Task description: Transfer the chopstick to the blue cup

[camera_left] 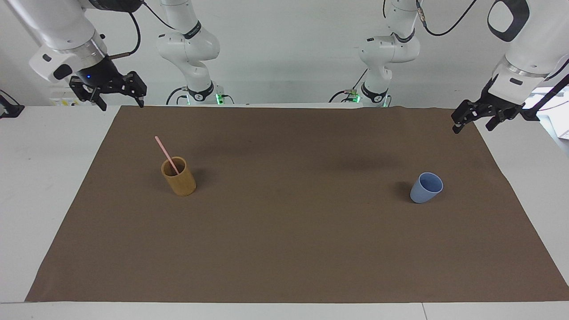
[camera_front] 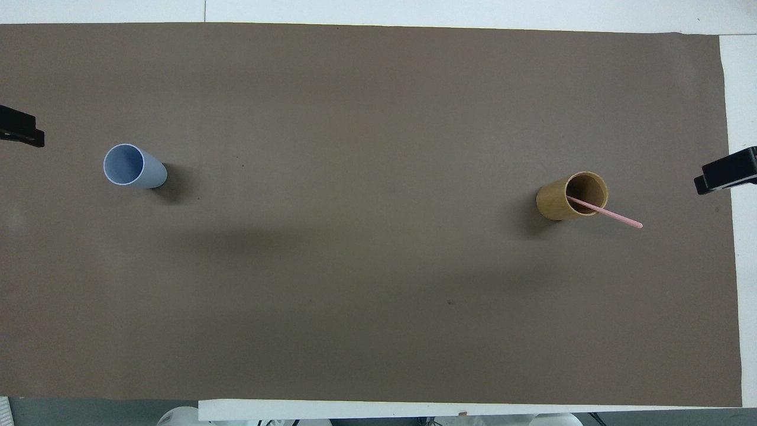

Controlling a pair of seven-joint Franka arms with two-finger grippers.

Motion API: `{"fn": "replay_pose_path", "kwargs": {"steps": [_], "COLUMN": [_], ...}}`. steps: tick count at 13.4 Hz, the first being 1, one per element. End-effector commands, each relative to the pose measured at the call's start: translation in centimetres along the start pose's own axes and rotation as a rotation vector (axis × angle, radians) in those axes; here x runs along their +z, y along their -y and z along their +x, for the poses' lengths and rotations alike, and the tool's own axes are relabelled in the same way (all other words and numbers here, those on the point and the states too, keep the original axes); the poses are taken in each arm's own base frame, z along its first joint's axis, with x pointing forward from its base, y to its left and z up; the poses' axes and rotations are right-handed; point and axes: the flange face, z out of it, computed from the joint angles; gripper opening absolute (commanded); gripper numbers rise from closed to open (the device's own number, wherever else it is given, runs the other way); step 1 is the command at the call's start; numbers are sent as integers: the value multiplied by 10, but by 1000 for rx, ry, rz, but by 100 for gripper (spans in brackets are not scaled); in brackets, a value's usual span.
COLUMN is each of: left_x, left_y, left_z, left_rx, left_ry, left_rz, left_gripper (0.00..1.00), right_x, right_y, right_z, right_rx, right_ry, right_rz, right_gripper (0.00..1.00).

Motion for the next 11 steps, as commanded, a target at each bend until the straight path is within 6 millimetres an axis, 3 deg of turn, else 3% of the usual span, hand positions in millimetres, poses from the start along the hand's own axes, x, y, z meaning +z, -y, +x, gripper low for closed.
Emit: {"fn": "replay_pose_path", "kwargs": {"steps": [1, 2, 4, 7, 8, 9, 11], "left_x": [75, 109, 156, 202, 214, 226, 229], "left_y": [9, 10, 24, 28, 24, 21, 18], "left_z": [-18, -17, -5, -1, -4, -10, -8], "left_rx": [-37, -41, -66, -71, -73, -107, -132], "left_ry": [-16, -46, -73, -54, -52, -37, -63], "left_rz": [8, 6, 7, 6, 4, 3, 0], "left_gripper": [100, 100, 100, 98, 67, 1, 0], "right_x": [3, 11, 43, 110, 132, 154, 185], "right_y": [5, 8, 8, 12, 12, 9, 7], "right_z": [-5, 0, 1, 16, 15, 13, 10], "right_rx": [-15, -79, -152, -318, -353, -394, -434], "right_ry": [-31, -60, -77, -81, -63, -43, -30], "right_rz": [27, 40, 50, 61, 68, 76, 83], "right_gripper": [100, 100, 100, 100, 100, 100, 98]}}
